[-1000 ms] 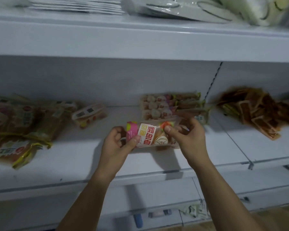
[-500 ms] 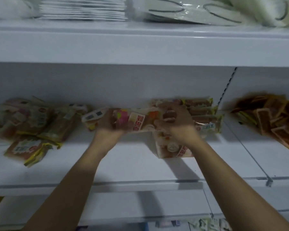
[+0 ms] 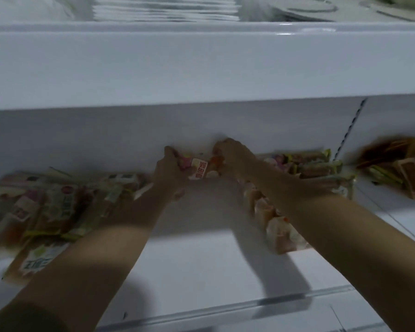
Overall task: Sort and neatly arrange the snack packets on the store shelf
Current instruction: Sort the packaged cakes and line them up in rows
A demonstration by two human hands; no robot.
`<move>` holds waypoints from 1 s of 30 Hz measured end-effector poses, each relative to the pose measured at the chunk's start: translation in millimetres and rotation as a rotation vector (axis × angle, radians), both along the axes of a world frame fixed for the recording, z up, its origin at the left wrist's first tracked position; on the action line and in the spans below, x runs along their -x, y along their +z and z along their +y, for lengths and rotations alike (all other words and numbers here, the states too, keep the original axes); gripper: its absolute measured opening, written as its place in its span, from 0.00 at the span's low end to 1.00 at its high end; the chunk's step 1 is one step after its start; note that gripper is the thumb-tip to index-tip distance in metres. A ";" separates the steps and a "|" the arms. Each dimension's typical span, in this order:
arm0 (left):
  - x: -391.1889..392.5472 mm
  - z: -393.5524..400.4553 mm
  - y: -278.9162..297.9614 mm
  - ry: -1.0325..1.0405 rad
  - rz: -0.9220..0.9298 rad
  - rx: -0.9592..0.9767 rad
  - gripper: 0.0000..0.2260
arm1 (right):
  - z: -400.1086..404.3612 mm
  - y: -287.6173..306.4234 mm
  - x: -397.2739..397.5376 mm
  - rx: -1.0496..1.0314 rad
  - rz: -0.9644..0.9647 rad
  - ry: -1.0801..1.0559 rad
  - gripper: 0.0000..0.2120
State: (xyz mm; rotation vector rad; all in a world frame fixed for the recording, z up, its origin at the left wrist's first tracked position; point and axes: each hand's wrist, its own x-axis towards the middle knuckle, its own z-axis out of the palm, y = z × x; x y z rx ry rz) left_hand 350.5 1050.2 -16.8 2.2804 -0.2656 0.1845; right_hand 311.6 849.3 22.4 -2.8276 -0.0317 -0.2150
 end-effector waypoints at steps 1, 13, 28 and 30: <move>-1.5 -1.5 -1.9 -0.003 -0.013 -0.033 0.27 | -0.5 -1.3 0.5 0.033 -0.003 -0.023 0.18; 3.1 3.6 -6.3 -0.058 -0.064 -0.251 0.30 | -0.3 -6.9 28.7 0.321 -0.016 -0.054 0.25; 50.3 114.6 34.5 -0.228 -0.182 -0.891 0.34 | 81.1 -13.1 62.8 -0.107 -0.068 0.066 0.18; 54.9 121.3 42.0 -0.217 -0.150 -0.851 0.29 | 92.5 -16.7 67.8 -0.229 -0.091 0.101 0.17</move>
